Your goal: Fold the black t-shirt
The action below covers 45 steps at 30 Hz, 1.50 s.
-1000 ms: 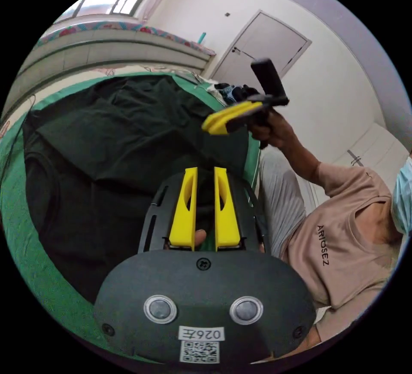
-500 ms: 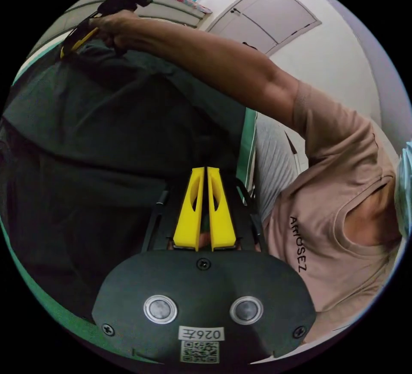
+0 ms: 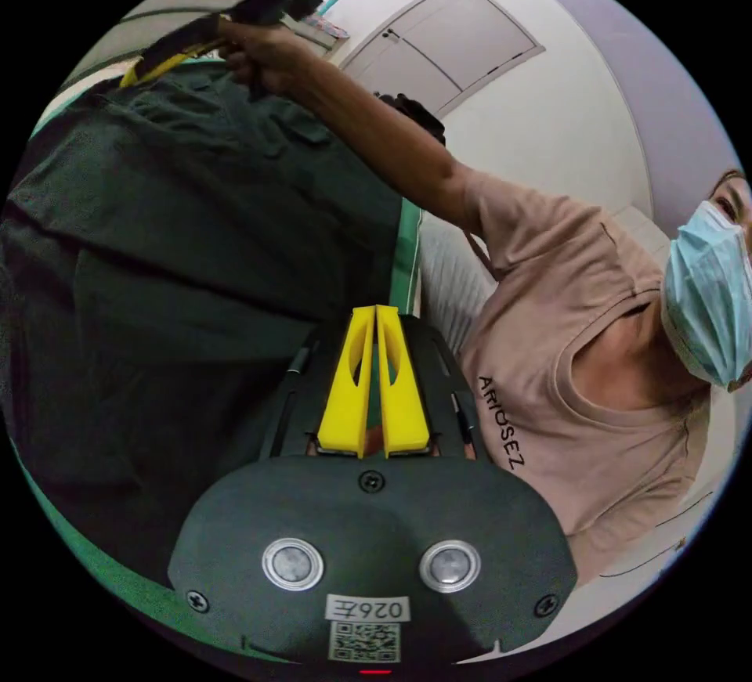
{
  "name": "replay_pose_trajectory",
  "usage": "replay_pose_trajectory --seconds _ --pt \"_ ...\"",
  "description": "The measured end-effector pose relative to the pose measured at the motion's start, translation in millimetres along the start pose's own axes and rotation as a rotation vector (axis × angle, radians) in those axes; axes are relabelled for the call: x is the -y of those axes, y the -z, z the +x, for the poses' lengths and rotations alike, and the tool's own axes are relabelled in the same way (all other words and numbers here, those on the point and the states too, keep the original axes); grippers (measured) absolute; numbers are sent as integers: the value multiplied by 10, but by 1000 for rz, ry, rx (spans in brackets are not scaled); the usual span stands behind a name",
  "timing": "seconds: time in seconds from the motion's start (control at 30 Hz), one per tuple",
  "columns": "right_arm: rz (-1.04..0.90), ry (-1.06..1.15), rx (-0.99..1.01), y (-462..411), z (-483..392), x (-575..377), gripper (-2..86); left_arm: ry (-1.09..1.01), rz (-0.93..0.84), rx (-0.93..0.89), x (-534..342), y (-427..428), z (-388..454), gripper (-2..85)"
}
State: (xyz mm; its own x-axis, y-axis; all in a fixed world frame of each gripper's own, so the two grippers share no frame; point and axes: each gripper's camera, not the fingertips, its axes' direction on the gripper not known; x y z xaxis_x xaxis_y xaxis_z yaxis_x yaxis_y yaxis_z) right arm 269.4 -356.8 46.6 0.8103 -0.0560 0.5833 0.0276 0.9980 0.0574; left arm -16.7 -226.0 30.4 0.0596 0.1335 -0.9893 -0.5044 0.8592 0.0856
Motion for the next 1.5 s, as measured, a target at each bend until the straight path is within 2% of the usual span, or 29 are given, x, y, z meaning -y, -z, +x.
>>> replay_pose_trajectory --seconds 0.2,0.3,0.43,0.5,0.57,0.6,0.67,0.77,0.83,0.93,1.03,1.1,1.2,1.3,1.43,1.5 --pt "-65 55 157 79 -556 -1343 34 90 200 149 -20 233 73 -10" --pt "-183 49 98 -34 -588 -1831 3 146 175 230 40 193 68 -10" --pt "-86 -21 108 358 -508 -2151 -8 113 135 364 155 117 257 -10" --pt "-25 -15 85 508 -551 -2320 -9 87 149 504 206 112 472 -10" --pt "-48 -1 90 517 -576 -2463 -9 43 180 550 222 118 644 -10" --pt "-116 20 86 468 -581 -2532 -9 3 210 548 226 127 758 -10" --pt "-94 31 71 567 -598 -2668 -9 -39 271 536 234 148 910 -10" --pt "156 49 -37 1149 -689 -3008 -9 -84 405 466 339 207 1106 -9" --pt "307 38 -245 1562 -696 -3363 -9 -119 469 398 502 220 1183 -8" --pt "363 -96 -376 1890 -443 -3794 -8 -160 524 308 984 99 1255 -3" --pt "365 -253 -310 2113 -10 -4196 -3 -212 451 281 1720 -247 1315 25" --pt "366 -339 -263 2177 229 -4407 8 -210 352 263 2410 -600 1274 108" --pt "271 -471 -222 2139 564 -4623 95 -143 190 287 3240 -1055 1099 179" --pt "229 -518 -207 2084 714 -4764 139 -66 68 378 3910 -1420 884 187" --pt "173 -559 -278 2029 817 -4901 171 31 14 488 4465 -1645 588 189" --pt "139 -581 -168 1940 918 -4953 180 112 -34 532 4734 -1751 332 188"
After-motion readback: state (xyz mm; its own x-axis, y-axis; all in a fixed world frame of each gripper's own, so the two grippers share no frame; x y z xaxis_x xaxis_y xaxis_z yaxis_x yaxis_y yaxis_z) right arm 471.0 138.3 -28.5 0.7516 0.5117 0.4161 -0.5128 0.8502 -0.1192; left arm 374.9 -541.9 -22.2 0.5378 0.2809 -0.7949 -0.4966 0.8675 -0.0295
